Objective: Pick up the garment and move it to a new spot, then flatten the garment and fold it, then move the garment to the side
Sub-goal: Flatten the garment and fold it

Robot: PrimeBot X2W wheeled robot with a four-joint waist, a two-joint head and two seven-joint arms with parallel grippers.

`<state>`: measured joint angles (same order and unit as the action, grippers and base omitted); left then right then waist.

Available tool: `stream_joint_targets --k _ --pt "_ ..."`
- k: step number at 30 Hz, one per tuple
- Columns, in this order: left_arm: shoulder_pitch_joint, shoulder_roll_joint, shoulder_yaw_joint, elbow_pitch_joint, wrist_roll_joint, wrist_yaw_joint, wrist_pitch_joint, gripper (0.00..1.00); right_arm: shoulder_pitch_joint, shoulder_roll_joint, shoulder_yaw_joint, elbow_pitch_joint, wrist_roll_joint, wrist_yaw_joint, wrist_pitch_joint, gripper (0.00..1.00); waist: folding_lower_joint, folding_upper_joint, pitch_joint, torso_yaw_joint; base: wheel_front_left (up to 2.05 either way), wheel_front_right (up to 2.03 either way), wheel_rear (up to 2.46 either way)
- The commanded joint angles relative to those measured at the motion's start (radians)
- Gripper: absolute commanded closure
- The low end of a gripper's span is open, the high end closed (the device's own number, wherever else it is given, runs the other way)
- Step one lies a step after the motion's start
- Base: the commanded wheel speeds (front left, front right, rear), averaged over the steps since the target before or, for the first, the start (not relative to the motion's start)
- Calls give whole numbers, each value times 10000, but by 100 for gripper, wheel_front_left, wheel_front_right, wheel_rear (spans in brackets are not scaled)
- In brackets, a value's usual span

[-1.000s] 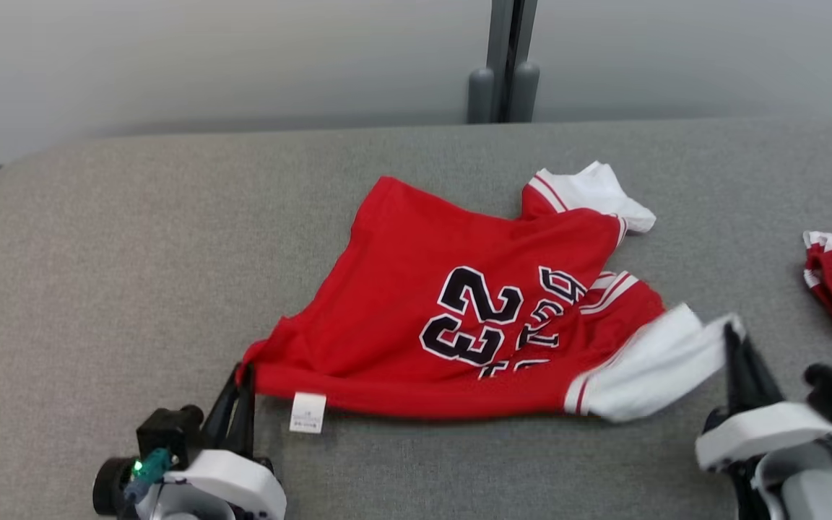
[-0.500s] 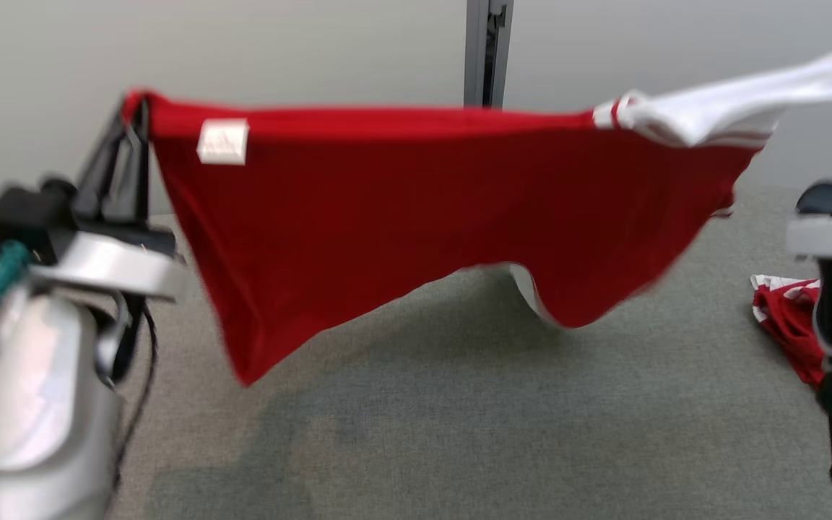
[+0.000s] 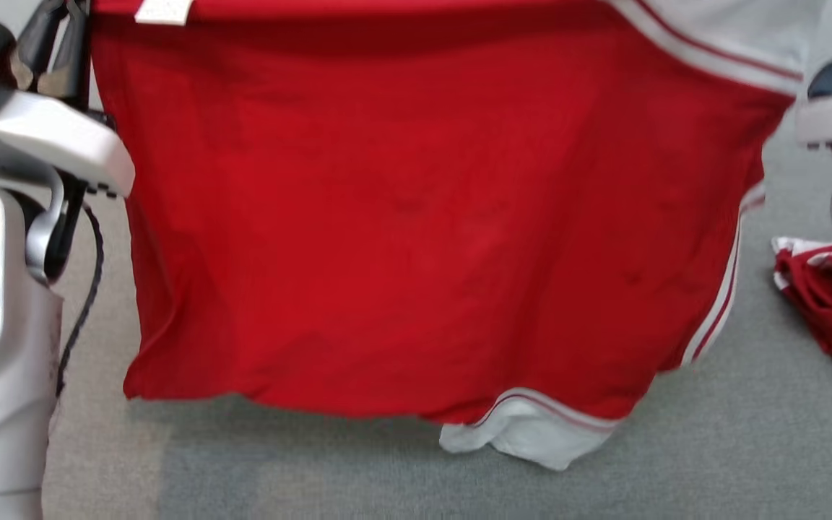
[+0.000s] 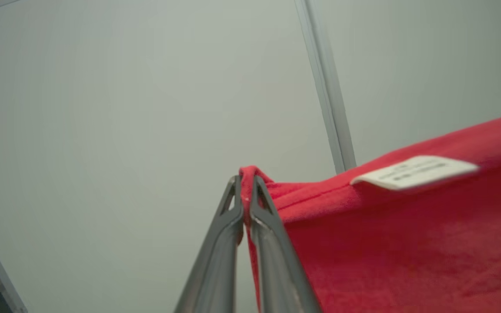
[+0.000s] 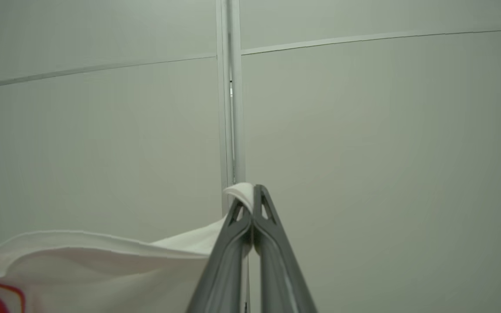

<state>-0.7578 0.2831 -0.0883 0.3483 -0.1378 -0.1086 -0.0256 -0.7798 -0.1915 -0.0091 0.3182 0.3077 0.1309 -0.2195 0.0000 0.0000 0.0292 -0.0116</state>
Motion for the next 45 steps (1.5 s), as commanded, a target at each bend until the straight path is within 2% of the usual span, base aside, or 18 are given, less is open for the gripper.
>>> stream_joint_targets --k 1,4,8,9,10,13,16,21,29,37,41,45 --pt "-419 15 22 169 -12 47 -13 100 -485 -41 89 204 -145 -3 -12 100 0 0 1176 93 0 0 0" --pt "-1390 70 -168 754 227 69 -277 100 -1718 -63 337 980 -595 -3 -102 100 0 0 2363 140 0 0 0" --pt "-3328 154 -435 1784 764 255 -999 100 -4084 -36 -307 2216 -1277 -5 -329 100 0 0 3486 181 0 0 0" --pt "-4502 221 -540 2266 1099 502 -1518 100 -5229 -94 -582 2629 -1946 -3 -419 100 0 0 3764 217 0 0 0" --pt "-4941 148 -493 2563 1044 580 -1655 100 -5693 -52 -808 2808 -2087 -5 -452 100 0 0 3859 212 0 0 0" --pt "-5918 28 -547 3268 1100 672 -2080 100 -6575 90 -1152 2925 -2605 -5 -464 100 0 0 4027 211 0 0 0" --pt "-6084 57 -425 4008 959 762 -2301 100 -6511 199 -1216 2827 -2844 -5 -470 100 0 0 4144 127 0 0 0" --pt "-4941 -154 -124 5064 507 829 -2371 100 -4982 345 -1017 2901 -2592 -9 -464 100 0 0 4382 -4 0 0 0" --pt "-1110 -1060 625 5105 -271 918 -2386 100 -868 521 -830 2327 -1192 -14 -466 100 0 0 4320 -180 0 0 0" --pt "2403 -1840 1527 4748 -704 864 -2375 100 3010 888 -932 1942 -283 -15 -467 100 0 0 3356 -470 0 0 0" --pt "3496 -2038 1775 4726 -729 928 -2352 100 4097 966 -942 1979 -259 -17 -467 100 0 0 2813 -559 0 0 0" --pt "4899 -2180 2128 4589 -812 969 -2329 100 5399 1036 -740 2170 -306 -19 -467 100 0 0 1822 -658 0 0 0"
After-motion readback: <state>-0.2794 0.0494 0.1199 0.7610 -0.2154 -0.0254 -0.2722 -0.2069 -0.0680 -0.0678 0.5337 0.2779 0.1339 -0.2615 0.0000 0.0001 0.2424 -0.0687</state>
